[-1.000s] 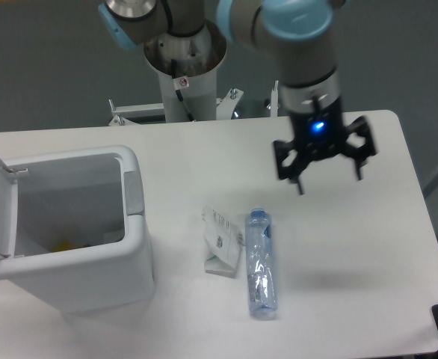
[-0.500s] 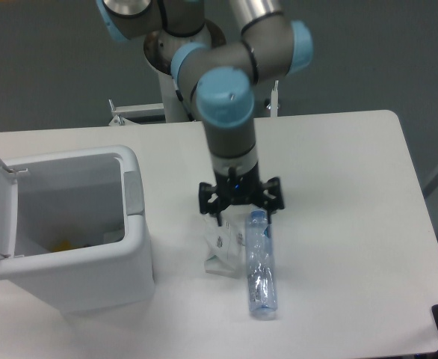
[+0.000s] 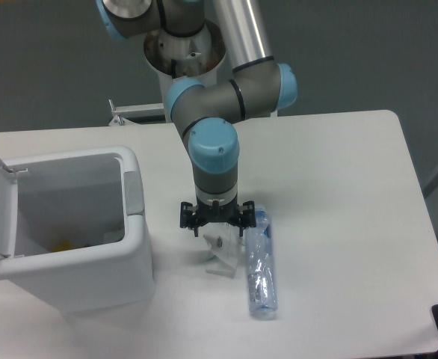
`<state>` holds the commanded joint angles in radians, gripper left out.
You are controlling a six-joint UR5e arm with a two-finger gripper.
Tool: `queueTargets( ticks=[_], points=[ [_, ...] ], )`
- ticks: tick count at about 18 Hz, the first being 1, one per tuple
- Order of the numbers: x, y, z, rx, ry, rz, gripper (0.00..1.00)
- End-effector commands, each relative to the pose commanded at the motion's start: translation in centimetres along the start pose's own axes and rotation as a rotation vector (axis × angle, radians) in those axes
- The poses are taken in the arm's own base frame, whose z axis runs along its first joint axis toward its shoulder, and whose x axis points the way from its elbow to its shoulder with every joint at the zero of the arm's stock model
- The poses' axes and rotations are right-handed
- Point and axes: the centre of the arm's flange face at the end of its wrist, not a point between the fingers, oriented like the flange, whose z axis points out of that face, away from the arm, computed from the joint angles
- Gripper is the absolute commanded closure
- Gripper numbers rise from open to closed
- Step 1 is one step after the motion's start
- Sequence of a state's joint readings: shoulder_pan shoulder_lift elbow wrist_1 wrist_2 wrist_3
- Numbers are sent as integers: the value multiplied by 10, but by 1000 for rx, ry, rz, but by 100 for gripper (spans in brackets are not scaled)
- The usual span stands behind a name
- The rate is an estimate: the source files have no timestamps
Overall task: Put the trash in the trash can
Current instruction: 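Lower the gripper onto the white paper and close to grasp it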
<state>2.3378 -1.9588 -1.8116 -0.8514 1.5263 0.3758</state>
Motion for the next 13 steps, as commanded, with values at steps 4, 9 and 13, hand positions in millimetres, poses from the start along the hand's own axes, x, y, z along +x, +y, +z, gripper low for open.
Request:
queueTargets(
  ticks=[4,9,13],
  points=[
    [-2,0,3,-6,-8,-2,36],
    [-2,0,-1,-1,-11,-27,95],
    [-3,0,-2,0,-12,-30,100]
  ],
)
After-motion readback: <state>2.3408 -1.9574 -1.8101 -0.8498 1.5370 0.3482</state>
